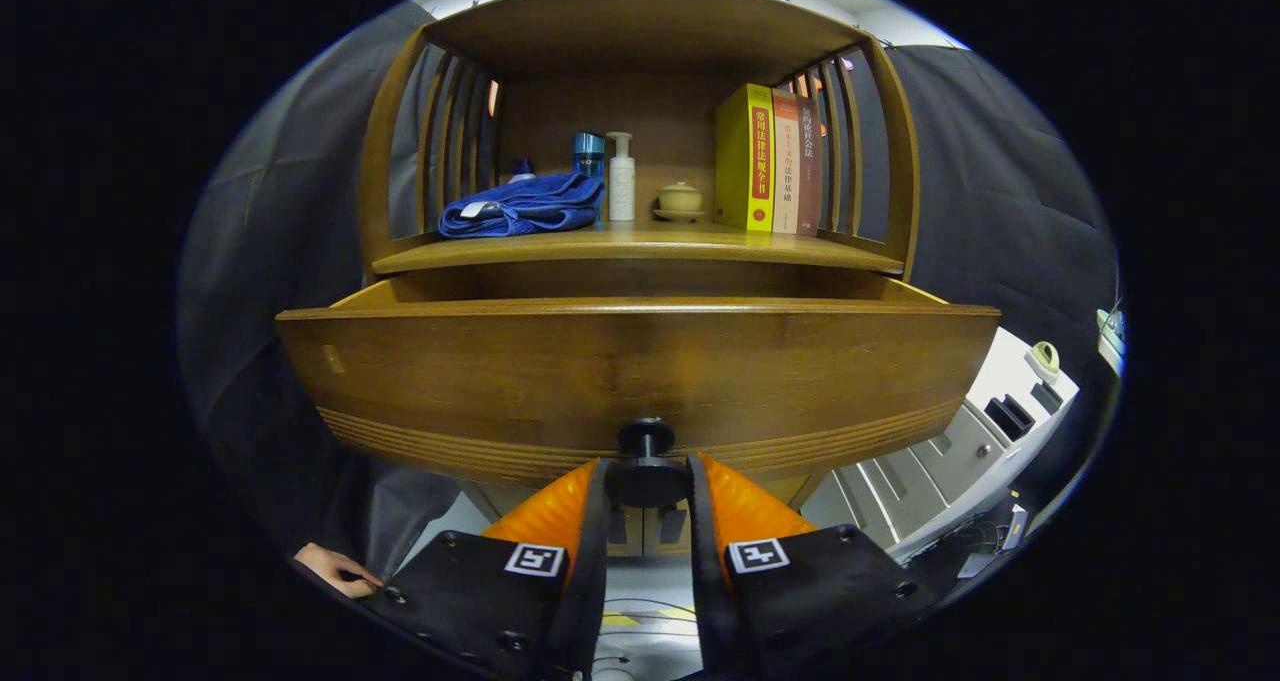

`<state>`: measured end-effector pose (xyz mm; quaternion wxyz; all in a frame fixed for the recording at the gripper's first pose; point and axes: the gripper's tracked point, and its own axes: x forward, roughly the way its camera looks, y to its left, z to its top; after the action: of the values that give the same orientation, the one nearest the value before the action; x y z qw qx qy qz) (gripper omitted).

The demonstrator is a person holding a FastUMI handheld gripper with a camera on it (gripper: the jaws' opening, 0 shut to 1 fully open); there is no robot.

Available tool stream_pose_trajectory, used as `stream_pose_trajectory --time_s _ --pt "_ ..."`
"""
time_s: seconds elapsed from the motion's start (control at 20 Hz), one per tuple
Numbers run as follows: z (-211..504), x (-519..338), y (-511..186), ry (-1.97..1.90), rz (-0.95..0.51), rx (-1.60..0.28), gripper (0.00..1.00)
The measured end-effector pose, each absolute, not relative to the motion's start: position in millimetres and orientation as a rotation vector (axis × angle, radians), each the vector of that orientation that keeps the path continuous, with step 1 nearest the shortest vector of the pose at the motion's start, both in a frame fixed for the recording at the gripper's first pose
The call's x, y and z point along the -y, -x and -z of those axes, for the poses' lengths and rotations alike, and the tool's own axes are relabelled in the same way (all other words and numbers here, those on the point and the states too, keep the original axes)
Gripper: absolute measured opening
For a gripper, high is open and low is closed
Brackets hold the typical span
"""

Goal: Pull open the drawer, take out the items inside it, and place them on the countertop above the cabinet.

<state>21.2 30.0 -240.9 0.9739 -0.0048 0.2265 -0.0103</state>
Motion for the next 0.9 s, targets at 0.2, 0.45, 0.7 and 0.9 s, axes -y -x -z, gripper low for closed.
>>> stream_pose_trajectory --time_s 0.2,0.45,0.7,0.9 --pt "244.1 -30.3 -3.6 -0.002 0.022 -0.464 0.46" --pt "249.0 -29.3 16.3 -0.005 0.021 -0.477 0.46" --pt "252.1 -29.0 29.8 -0.014 0.025 -0.496 0.46" --pt "252.9 -27.3 35.5 -0.016 0.026 -0.497 0.46"
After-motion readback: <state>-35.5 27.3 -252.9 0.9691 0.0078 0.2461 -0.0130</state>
